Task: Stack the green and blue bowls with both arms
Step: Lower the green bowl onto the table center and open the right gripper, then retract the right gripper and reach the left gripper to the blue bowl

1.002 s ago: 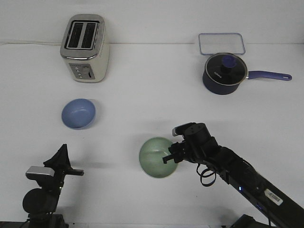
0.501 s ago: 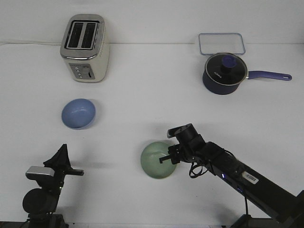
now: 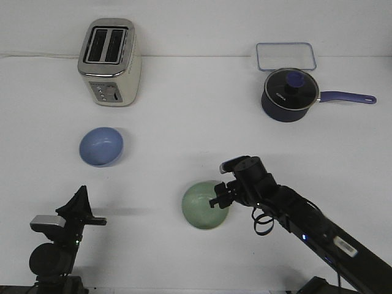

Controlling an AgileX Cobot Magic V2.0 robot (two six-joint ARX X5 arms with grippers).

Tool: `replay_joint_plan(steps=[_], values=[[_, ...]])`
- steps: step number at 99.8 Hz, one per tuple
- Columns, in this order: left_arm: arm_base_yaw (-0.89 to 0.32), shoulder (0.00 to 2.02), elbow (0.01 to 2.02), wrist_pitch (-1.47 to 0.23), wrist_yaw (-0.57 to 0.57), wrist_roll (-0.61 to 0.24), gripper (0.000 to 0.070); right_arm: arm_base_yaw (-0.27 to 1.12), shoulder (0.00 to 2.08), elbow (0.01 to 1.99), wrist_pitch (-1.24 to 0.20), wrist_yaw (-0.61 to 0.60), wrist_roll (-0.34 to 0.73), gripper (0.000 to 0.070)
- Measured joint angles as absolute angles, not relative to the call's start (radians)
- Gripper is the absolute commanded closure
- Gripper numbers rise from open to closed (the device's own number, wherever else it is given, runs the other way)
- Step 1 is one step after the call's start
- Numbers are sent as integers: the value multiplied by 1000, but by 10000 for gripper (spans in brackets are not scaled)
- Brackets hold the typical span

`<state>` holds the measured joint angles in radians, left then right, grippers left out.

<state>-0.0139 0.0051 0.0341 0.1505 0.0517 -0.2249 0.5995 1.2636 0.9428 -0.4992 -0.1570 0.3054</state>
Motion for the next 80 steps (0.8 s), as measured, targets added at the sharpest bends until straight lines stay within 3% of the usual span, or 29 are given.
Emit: replay_joint_plan(steps=[25, 53, 66, 80], values=[[-14, 6, 85, 76, 56, -409, 688, 511, 977, 963, -421, -43, 149, 416], [-14, 121, 271, -76, 17, -446, 688, 485, 626, 750, -337, 31, 74, 422], [-10, 282, 380, -99, 2, -453, 688, 484, 479, 582, -279, 57, 97, 422], [-9, 509, 513, -140, 5, -419, 685, 484, 397, 492, -312, 59, 155, 422]])
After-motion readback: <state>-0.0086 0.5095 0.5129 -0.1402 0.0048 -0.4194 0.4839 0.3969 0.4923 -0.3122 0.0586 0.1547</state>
